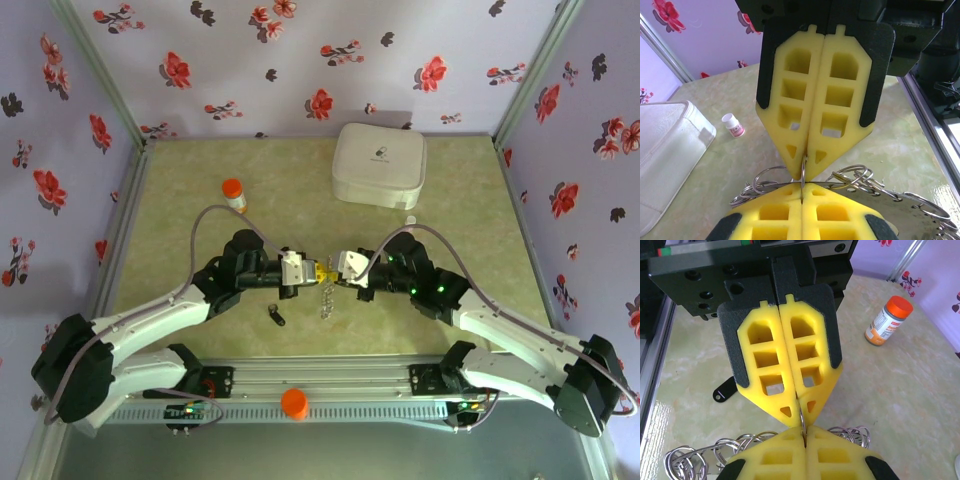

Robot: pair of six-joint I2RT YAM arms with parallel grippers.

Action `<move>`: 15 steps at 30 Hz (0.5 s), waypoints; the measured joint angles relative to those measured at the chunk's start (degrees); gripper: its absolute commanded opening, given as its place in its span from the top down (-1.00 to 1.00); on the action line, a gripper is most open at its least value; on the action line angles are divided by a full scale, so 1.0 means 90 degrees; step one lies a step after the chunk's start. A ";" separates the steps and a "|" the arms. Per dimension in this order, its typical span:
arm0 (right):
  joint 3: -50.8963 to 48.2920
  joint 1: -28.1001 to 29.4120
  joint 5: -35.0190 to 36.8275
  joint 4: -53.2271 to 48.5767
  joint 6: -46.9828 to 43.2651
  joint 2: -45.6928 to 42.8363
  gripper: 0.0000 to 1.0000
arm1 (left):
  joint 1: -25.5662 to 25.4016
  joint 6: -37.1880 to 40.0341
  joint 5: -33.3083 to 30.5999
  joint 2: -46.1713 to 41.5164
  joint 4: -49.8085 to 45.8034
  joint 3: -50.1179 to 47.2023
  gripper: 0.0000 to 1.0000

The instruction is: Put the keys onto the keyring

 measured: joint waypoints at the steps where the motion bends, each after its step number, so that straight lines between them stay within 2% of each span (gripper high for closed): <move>1: 0.0012 0.0000 -0.0010 -0.0017 0.0002 0.0010 1.00 | -0.0007 0.0000 -0.0017 0.0000 0.0007 -0.0007 0.91; 6: 0.0024 0.0000 -0.0058 -0.0066 0.0019 0.0073 1.00 | -0.0027 -0.0005 -0.0049 0.0000 0.0155 -0.0117 0.86; 10: 0.0061 0.0000 -0.0066 -0.0109 0.0019 0.0129 1.00 | -0.0036 -0.0024 -0.0095 0.0002 0.0296 -0.0204 1.00; 12: 0.0063 0.0000 -0.0034 -0.0117 0.0044 0.0131 0.60 | -0.0046 -0.0027 -0.0143 0.0000 0.0321 -0.0209 1.00; 15: 0.0063 0.0012 0.0090 -0.0114 0.0141 0.0029 0.36 | -0.0104 -0.0029 -0.0321 -0.0034 0.0369 -0.0236 1.00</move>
